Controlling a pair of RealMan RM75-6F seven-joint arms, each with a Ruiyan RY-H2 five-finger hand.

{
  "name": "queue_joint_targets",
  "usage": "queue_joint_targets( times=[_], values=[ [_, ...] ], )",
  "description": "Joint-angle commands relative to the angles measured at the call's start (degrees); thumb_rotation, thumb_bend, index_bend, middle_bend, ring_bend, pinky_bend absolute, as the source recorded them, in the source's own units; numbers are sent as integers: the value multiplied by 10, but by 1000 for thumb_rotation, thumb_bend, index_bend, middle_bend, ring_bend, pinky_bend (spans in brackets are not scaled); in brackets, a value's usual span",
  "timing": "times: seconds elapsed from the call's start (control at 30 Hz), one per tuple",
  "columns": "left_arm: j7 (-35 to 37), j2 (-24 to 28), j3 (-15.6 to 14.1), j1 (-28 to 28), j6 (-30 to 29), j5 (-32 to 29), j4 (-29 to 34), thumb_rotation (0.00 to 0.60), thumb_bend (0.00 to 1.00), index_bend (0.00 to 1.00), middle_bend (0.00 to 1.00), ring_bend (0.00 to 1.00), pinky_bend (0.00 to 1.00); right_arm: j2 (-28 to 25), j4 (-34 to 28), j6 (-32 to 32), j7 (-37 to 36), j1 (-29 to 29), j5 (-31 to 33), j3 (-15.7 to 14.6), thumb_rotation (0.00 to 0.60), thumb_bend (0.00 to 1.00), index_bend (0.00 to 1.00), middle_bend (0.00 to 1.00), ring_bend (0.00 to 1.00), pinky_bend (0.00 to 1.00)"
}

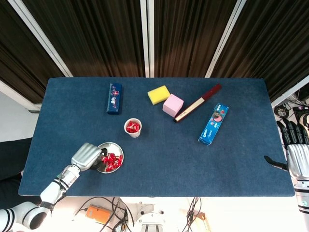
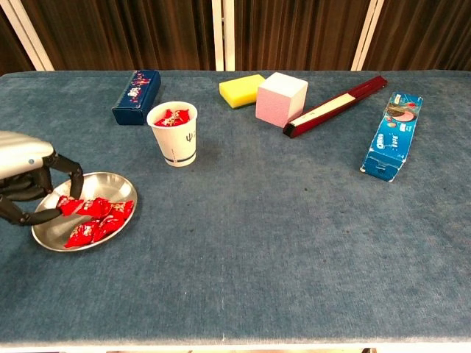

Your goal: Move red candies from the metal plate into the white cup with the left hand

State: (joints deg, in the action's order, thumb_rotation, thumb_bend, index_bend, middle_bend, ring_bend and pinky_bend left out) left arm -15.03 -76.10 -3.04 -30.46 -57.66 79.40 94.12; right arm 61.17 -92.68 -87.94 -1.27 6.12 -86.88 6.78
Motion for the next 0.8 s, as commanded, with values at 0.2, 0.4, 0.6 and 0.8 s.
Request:
queue_joint_targets(
  times=[0.2, 0.4, 0.6, 0.8],
  values=[
    [47, 10, 82, -32, -20, -12, 32, 600, 398, 544, 915, 845, 843, 0, 1, -2, -3, -1, -2, 0, 600, 110, 0, 13, 0, 0],
    [45, -14, 146, -91, 32, -75, 25, 600, 394, 543, 915, 845, 843, 1, 4, -3, -6, -2, -1, -1, 600, 110, 0, 13, 0, 0],
    [-1, -48, 181, -145, 75, -173, -18, 600, 390, 511, 915, 845, 843, 2, 8, -2, -10, -5, 4, -1, 600, 110, 0, 13, 0, 0],
    [-27, -71, 179, -169, 90, -233, -54, 600, 382, 485, 915, 845, 843, 2, 13, -1, -15, -6, 9, 0, 600, 110, 0, 13, 0, 0]
  ],
)
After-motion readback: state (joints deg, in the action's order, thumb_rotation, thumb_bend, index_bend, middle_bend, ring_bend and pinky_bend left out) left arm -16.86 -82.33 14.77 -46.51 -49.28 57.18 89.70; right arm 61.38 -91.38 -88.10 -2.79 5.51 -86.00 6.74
